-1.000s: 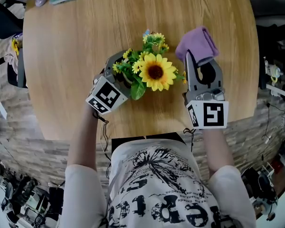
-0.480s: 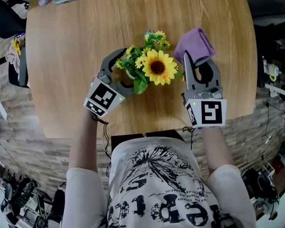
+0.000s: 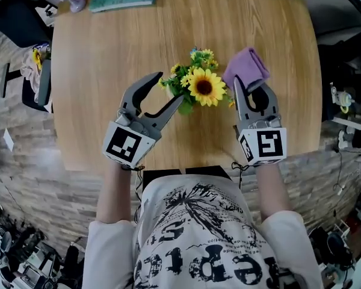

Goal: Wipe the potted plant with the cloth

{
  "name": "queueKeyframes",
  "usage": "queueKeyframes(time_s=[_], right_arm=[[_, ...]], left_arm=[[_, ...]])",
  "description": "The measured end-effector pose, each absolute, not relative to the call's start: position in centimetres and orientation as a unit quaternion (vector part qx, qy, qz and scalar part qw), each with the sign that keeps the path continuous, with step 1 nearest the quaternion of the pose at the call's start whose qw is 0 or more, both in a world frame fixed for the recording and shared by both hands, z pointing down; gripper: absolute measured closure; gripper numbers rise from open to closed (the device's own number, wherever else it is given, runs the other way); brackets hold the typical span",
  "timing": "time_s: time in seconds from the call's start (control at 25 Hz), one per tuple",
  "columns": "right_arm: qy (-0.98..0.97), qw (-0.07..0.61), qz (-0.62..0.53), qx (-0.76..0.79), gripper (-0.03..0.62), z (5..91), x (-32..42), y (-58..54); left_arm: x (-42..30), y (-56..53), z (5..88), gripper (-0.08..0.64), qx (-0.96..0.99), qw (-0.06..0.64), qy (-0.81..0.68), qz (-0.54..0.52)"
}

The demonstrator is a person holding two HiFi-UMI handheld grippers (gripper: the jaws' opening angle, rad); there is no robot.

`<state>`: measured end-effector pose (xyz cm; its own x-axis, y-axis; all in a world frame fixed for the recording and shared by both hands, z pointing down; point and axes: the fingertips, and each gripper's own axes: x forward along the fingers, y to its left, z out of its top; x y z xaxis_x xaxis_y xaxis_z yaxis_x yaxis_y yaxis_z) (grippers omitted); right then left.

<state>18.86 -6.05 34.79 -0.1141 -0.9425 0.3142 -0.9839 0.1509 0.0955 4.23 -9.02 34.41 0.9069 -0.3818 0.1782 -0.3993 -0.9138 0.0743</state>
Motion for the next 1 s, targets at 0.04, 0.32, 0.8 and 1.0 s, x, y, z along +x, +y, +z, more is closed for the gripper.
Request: queueKeyframes(time_s=[0.04,0.32,0.8,1.0], right_arm=[[-0.746,0.152,0.067,0.645,0.515,34.4,18.8,-6.0],[-0.766,0.122,0.047,0.629,0.515,30.1,18.0,-5.2],[-0.803,0.131,0.013,0.581,0.520,27.2,15.2,-5.3],[-0.799,0.124,0.019,0.588,0.525,27.1,15.5,-5.1]], left_arm=[[3.7,-9.1,33.8,0.359,0.972,0.051,-0.216,0.079],[0.1,-9.8,29.5,0.555,0.950,0.037,-0.302,0.070],[-2.0,-8.6,26.8,0.557,0.934,0.042,-0.340,0.099],[-1.4,-8.0,25.8,0.557,0.936,0.029,-0.336,0.103]])
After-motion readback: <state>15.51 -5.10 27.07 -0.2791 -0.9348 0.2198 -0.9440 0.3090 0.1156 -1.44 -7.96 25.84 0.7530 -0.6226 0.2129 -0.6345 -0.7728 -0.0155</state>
